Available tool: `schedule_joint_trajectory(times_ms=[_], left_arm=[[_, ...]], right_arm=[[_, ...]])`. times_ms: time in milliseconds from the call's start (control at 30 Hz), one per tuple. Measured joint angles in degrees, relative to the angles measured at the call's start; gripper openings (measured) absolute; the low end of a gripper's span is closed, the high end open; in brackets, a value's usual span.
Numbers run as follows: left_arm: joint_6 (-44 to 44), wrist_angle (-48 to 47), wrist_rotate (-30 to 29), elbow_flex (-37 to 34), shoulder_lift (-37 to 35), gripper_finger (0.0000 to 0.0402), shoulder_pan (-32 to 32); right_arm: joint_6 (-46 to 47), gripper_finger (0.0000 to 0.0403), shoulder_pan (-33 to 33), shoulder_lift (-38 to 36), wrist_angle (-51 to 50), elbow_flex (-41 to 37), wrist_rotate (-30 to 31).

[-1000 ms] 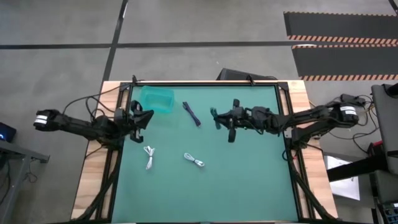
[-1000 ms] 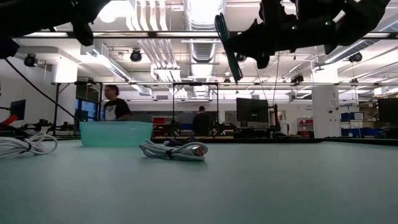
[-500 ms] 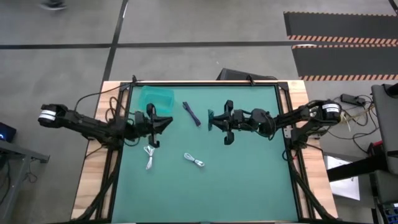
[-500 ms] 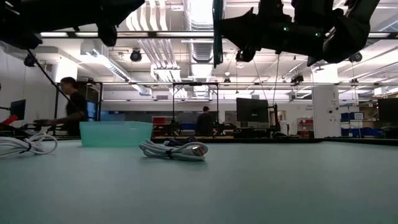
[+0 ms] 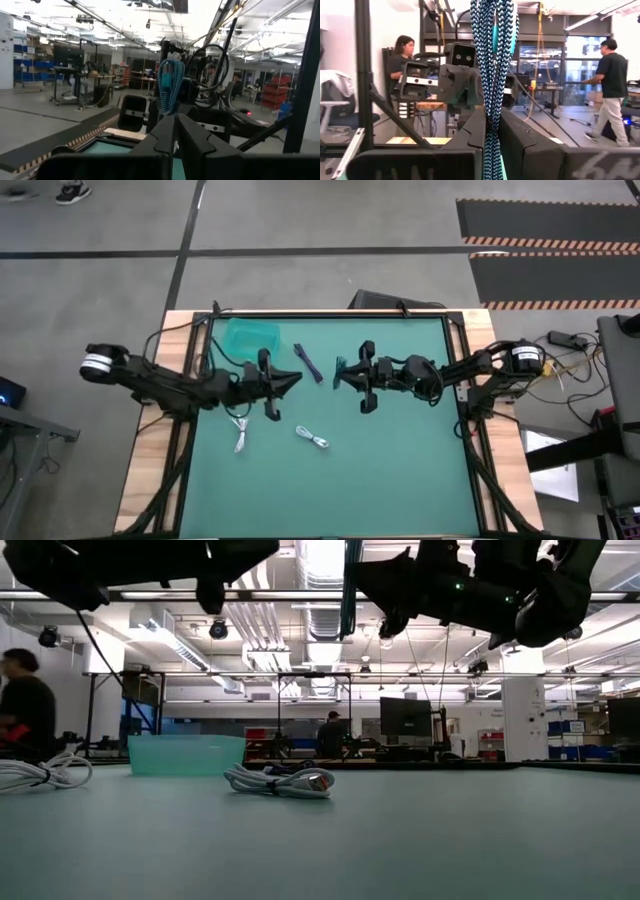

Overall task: Pick and place USB-C Cables
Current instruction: Put the blue charger cable into the blue bin

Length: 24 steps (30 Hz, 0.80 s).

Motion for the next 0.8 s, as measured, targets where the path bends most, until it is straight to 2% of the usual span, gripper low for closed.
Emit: schedule_joint_trajectory(times_ms=[100, 200, 467, 600, 800], left_arm=[[0.06, -0.05, 0.01, 1.72, 2.69, 0.0008, 0.0], [0.58, 0.0, 1.23, 3.52, 5.0, 0.0028, 0.0], [1.6, -0.02, 1.64, 7.34, 8.83, 0.0138, 0.0], [1.67, -0.06, 1.64, 9.21, 10.62, 0.0178, 0.02], [3.44, -0.09, 1.59, 12.66, 14.6, 0.0196, 0.17]], right_arm=[[-0.08, 0.0022, 0.02, 0.0, -0.27, 0.0, -0.98], [-0.58, 0.0022, 0.02, 0.0, -0.91, 0.0, -2.87], [-1.05, 0.0022, 0.02, -0.01, -3.09, 0.02, -3.02], [-1.47, 0.0022, 0.02, -0.02, -4.05, 0.04, -3.0], [-1.85, 0.0022, 0.02, -0.02, -4.57, 0.04, -2.85]])
